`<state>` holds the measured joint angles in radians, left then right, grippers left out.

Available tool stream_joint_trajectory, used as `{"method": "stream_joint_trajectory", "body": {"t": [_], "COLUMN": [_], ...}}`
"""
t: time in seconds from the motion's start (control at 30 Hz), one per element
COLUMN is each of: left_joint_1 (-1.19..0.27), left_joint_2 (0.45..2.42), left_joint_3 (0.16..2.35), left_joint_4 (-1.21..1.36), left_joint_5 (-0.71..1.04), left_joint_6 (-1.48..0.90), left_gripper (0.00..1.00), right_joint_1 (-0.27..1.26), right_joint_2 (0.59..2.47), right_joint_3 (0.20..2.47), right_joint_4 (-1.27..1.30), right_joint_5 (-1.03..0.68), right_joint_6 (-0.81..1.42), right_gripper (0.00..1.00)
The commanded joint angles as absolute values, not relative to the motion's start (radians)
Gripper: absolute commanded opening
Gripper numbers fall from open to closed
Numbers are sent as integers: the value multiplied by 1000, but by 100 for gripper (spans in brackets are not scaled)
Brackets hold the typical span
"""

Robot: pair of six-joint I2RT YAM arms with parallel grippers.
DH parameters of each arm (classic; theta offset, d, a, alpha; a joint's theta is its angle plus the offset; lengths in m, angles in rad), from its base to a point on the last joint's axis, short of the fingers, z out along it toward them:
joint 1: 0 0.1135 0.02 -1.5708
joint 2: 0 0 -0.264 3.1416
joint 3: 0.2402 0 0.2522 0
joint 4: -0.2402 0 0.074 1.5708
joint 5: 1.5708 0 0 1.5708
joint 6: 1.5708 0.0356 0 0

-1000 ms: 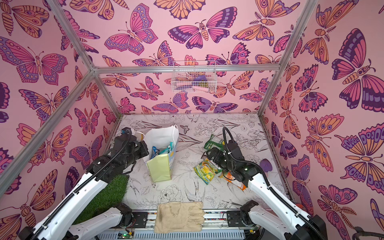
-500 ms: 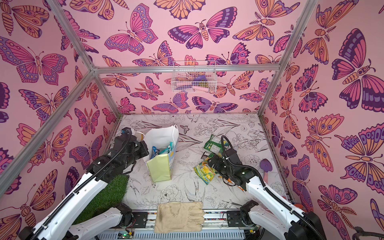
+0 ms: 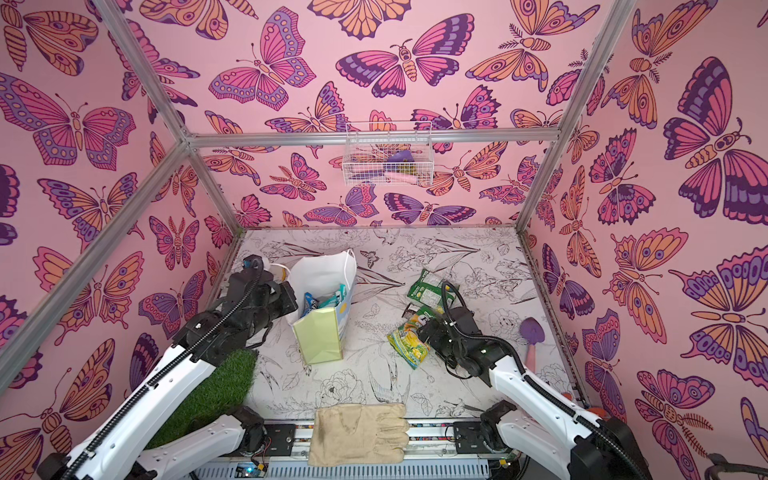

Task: Place the snacks into the paper bag
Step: 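Move the right gripper down toward the green Fox's Spring Tea packet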

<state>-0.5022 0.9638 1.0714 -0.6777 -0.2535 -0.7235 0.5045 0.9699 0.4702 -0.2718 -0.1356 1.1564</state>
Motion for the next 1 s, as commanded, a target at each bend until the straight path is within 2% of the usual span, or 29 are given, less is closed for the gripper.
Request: {"method": "stream_joint_trajectory", "body": {"t": [0.0,0.63,0.97], "left_joint_1": [-495,-495,-495], "left_joint_2": [949,950,945], "left_joint_3": [1060,1054,1054], "left_joint_4": [-650,-650,-650], "left_joint_5": [-252,-252,-253], "left_joint_6": [-734,-735,-734], "left_gripper": [0,0,0], "right_joint_1": [498,498,497], "right_joint_2": [988,1138,1190], "right_joint_3": [447,439,435], "right_joint_4": [-238,-159,-123], "right_joint_5": [-123,-138,-143], "right_joint_6": [1200,1221,1226], "right_gripper": [90,87,70]}}
